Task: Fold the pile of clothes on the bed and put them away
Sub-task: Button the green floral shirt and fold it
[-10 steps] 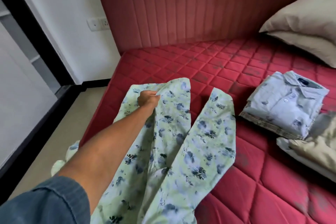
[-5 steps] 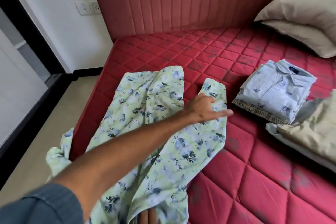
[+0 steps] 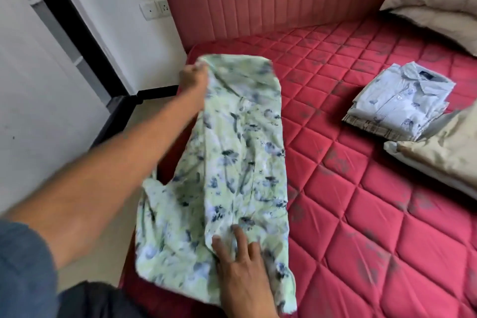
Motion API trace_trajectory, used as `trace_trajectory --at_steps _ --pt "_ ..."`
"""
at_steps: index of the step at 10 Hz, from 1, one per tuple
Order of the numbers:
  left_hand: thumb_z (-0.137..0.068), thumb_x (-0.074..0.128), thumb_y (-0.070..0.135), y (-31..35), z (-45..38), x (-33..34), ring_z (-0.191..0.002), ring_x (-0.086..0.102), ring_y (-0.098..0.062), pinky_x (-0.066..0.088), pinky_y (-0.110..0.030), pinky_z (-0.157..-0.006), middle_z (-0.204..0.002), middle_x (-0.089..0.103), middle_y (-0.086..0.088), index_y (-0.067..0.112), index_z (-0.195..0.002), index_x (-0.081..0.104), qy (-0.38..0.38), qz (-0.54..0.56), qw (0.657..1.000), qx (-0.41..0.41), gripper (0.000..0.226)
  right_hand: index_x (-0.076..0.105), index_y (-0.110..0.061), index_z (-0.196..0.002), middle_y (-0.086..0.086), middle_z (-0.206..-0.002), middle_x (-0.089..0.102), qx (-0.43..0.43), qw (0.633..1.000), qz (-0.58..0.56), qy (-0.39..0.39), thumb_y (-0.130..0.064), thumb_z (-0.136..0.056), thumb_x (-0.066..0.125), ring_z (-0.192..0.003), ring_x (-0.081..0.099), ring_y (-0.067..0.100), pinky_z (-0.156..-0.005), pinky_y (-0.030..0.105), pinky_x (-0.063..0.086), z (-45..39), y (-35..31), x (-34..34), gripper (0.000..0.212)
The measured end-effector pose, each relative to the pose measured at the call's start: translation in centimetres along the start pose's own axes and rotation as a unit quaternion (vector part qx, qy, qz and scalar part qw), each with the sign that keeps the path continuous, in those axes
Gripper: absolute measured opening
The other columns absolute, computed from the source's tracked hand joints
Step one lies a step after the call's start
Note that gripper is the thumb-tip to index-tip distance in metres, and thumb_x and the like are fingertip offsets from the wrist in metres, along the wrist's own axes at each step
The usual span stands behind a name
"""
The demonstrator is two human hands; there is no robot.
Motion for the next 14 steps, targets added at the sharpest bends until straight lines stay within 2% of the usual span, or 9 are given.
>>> trace_trajectory --at_steps 3,4,5,6,7,9,11,12,14 --pt "-0.096 0.072 0.023 -10.1 0.0 -21.9 -0.098 0.071 -0.021 0.059 -0.034 -0.068 -0.09 0.075 0.004 0.017 -0.096 0.07 -0.019 0.254 0.95 -0.182 0.006 0.061 -0.022 -0.112 -0.002 -0.1 0.051 0.006 0.997 -0.015 0.075 -0.007 -0.078 0.054 -0.085 0.056 0.024 -0.062 0.035 0.049 6.3 -1.5 -6.0 0.038" --pt "-0.11 0.042 0.007 -3.2 9.2 -23.0 -0.129 0.055 -0.025 0.043 -0.01 -0.047 -0.107 0.073 -0.003 0.018 -0.112 0.062 -0.024 0.079 0.992 -0.091 0.023 0.069 -0.025 -0.118 -0.005 -0.099 0.054 0.028 0.995 -0.096 0.001 -0.004 -0.08 0.053 -0.088 0.058 0.019 -0.077 0.03 0.048 7.5 -1.8 -5.3 0.047" --pt "-0.111 0.037 0.01 -0.7 8.6 -23.3 -0.15 0.032 -0.03 0.047 -0.002 -0.069 -0.161 0.036 -0.017 0.001 -0.156 0.033 -0.074 -0.153 0.985 -0.033 0.045 0.076 -0.02 -0.117 -0.009 -0.09 0.064 0.054 0.983 -0.161 -0.076 -0.011 -0.081 0.054 -0.081 0.063 0.009 -0.078 0.018 0.046 7.1 -0.5 -4.9 0.043" --pt "-0.109 0.045 0.031 0.8 8.3 -22.9 -0.139 0.048 -0.027 0.043 -0.035 -0.111 -0.15 0.047 -0.011 0.007 -0.149 0.044 -0.036 -0.207 0.978 0.002 0.047 0.076 -0.016 -0.109 -0.002 -0.088 0.075 0.109 0.948 -0.247 -0.166 -0.022 -0.088 0.077 -0.071 0.066 0.005 -0.072 0.024 0.056 5.2 -0.5 -7.2 0.022" --pt "-0.089 0.067 0.065 1.5 11.4 -21.6 -0.088 0.069 -0.019 0.06 -0.036 -0.088 -0.114 0.068 -0.001 0.012 -0.123 0.064 -0.031 0.309 0.94 -0.143 0.063 0.077 -0.018 -0.106 0.002 -0.09 0.079 0.095 0.932 -0.342 -0.072 -0.034 -0.088 0.083 -0.073 0.074 0.013 -0.076 0.044 0.063 2.5 -2.2 -13.3 0.025" --pt "-0.082 0.085 0.02 10.5 23.3 -14.7 -0.098 0.069 -0.006 0.054 -0.025 -0.092 -0.112 0.076 0.0 0.013 -0.12 0.074 -0.32 0.08 0.903 0.274 0.04 0.068 -0.012 -0.127 0.01 -0.119 0.075 0.081 0.757 -0.648 0.003 -0.059 -0.084 0.075 -0.107 0.072 0.022 -0.1 0.045 0.057 -2.9 -5.9 -24.9 0.064" --pt "-0.074 0.087 0.048 9.9 32.6 -8.6 -0.085 0.062 -0.013 0.051 -0.033 -0.083 -0.091 0.068 0.004 0.027 -0.135 0.062 -0.227 -0.109 0.809 0.531 0.069 0.067 -0.013 -0.107 0.004 -0.088 0.068 0.133 0.649 -0.743 0.097 -0.035 -0.095 0.071 -0.075 0.067 0.013 -0.07 0.025 0.057 -4.1 0.4 -28.9 0.026" --pt "-0.067 0.066 0.087 2.6 32.2 -6.5 -0.112 0.053 -0.027 0.047 -0.042 -0.092 -0.123 0.055 -0.006 0.034 -0.154 0.033 -0.177 -0.243 0.848 0.436 0.107 0.066 -0.009 -0.102 0.008 -0.089 0.066 0.178 0.658 -0.711 0.176 -0.014 -0.099 0.062 -0.07 0.065 0.015 -0.055 0.025 0.055 -3.2 4.4 -29.6 0.007" --pt "-0.087 0.073 0.046 -15.0 31.7 -6.0 -0.137 0.042 -0.034 0.038 -0.054 -0.112 -0.149 0.039 -0.011 0.029 -0.16 0.014 -0.179 -0.407 0.857 0.26 0.095 0.062 -0.015 -0.124 0.005 -0.102 0.072 0.139 0.66 -0.716 0.181 -0.025 -0.103 0.055 -0.09 0.071 0.017 -0.077 0.033 0.061 -1.4 7.7 -33.2 0.025"
Point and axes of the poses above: each hand's wrist, its own z-axis away from the middle knuckle, its own x-axis out of the palm, y = z × x, the point moved 5 cm from there along -z, towards the middle knuckle
